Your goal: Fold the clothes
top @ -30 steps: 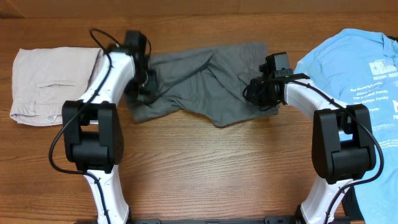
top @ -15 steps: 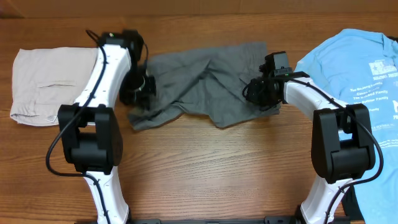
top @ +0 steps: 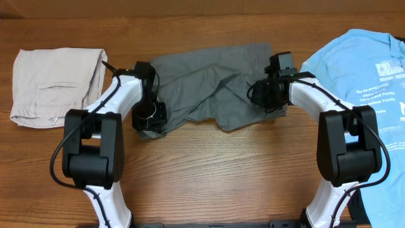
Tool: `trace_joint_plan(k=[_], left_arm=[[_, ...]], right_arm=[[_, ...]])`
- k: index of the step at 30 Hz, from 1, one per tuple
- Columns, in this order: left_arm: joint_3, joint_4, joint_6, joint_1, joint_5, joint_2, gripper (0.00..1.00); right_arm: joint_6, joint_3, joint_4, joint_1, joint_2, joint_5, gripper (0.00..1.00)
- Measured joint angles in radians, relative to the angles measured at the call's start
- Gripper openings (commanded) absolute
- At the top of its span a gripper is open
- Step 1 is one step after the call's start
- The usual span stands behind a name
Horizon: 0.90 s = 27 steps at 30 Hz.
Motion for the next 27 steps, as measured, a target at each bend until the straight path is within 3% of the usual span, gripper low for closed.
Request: trace_joint_plan(k=[9, 17, 23, 27], left_arm=[[-0.138, 0.312, -0.014, -0.001, -0.010, -0.083, 0.04], [-0.150, 0.604, 0.009, -0.009, -0.128, -0.061, 0.04], [-0.151, 0.714, 0.060, -0.016, -0.212, -0.040, 0.04], [-0.107, 0.658, 0.115, -0.022, -0.235, -0.029, 0.04]], right_arm=[[0.000, 0.001, -0.006, 0.000, 0.000, 0.002, 0.04], [0.000, 0.001, -0.004, 0.000, 0.000, 0.004, 0.04], [0.000, -0.002, 0.011, 0.000, 0.000, 0.003, 0.04], [-0.016, 0.011, -0.012, 0.000, 0.002, 0.005, 0.04]])
